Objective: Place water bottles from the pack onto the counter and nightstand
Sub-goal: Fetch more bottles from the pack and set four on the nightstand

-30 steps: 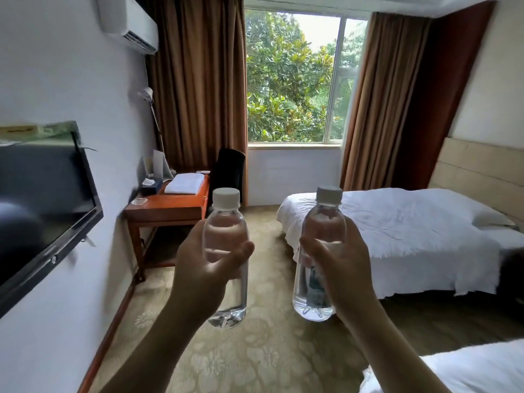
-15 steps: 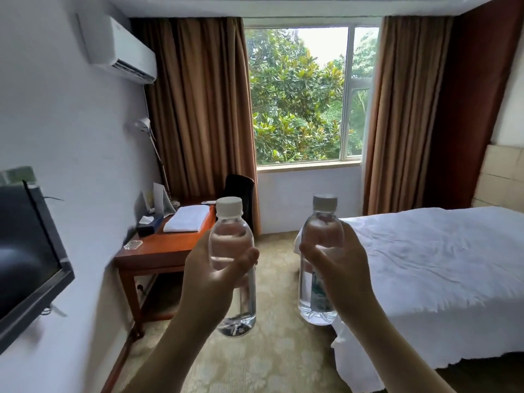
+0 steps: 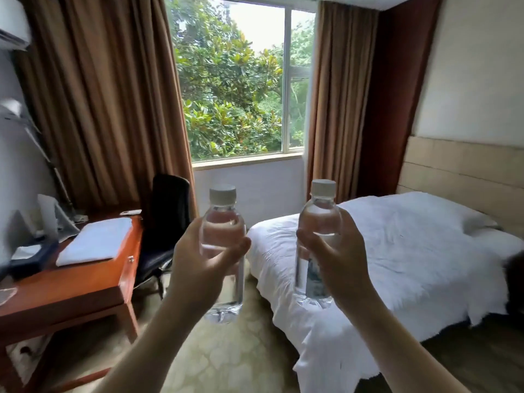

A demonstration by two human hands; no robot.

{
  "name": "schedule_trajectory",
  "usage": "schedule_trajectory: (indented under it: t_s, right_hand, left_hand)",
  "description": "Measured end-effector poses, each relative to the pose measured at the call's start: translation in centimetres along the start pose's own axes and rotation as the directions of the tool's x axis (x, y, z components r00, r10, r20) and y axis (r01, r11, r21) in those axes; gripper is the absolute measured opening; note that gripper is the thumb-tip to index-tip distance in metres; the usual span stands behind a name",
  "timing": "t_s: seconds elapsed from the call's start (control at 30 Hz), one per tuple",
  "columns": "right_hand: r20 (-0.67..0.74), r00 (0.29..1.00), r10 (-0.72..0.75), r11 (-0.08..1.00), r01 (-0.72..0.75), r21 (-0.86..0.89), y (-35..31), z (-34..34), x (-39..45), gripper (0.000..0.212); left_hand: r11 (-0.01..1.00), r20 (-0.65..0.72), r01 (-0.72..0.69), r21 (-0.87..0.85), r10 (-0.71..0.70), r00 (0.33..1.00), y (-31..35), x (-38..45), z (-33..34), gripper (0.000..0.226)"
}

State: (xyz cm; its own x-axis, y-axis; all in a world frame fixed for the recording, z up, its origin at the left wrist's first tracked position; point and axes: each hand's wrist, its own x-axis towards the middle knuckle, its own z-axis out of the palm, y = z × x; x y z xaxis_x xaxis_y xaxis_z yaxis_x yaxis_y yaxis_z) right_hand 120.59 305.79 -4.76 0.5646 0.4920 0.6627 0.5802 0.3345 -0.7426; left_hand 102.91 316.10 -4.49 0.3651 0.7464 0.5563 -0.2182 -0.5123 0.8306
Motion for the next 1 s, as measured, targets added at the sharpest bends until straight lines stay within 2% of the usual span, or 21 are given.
schedule_trajectory:
  t_s: [0.13,0.23,0.27,0.47,0.63,0.83,0.9,1.0]
  right_hand:
    - [-0.165,0.986,0.039,0.993,-0.057,-0.106,2.4,-1.3,3.8,0.029]
    - [-0.318,0.946,0.067,0.981,-0.120,-0.151,3.8,-3.5,5.3,0.056]
    - [-0.375,0.925,0.069,0.977,-0.138,-0.161,4.2,-4.5,5.5,0.059]
    - [-0.614,0.789,0.035,0.926,-0.256,-0.276,4.7,-11.8,4.6,0.031]
    - [-0.717,0.696,-0.039,0.867,-0.333,-0.371,6.2,-18.4,3.7,0.026]
    - [-0.788,0.613,-0.057,0.840,-0.397,-0.370,11.6,-28.6,4.8,0.028]
    - [-0.799,0.600,-0.041,0.848,-0.402,-0.345,13.9,-31.9,6.3,0.030]
    - [-0.783,0.621,-0.011,0.856,-0.400,-0.329,17.0,-36.5,9.3,0.032]
  left_hand:
    - [0.996,0.189,0.005,-0.091,0.012,0.982,-3.8,7.4,4.9,0.054]
    - [0.983,0.351,0.015,-0.183,0.051,0.935,-5.7,11.3,9.9,0.049]
    - [0.973,0.406,0.036,-0.230,0.062,0.912,-6.1,12.2,11.7,0.049]
    - [0.888,0.624,0.150,-0.435,0.177,0.761,-6.2,13.8,22.5,0.054]
    - [0.843,0.725,0.241,-0.481,0.228,0.649,-6.2,13.0,32.7,0.049]
    - [0.825,0.784,0.321,-0.466,0.216,0.583,-6.8,12.2,45.5,0.046]
    - [0.829,0.796,0.332,-0.450,0.204,0.570,-7.1,12.7,49.7,0.043]
    - [0.841,0.804,0.329,-0.430,0.191,0.562,-7.4,13.6,55.3,0.039]
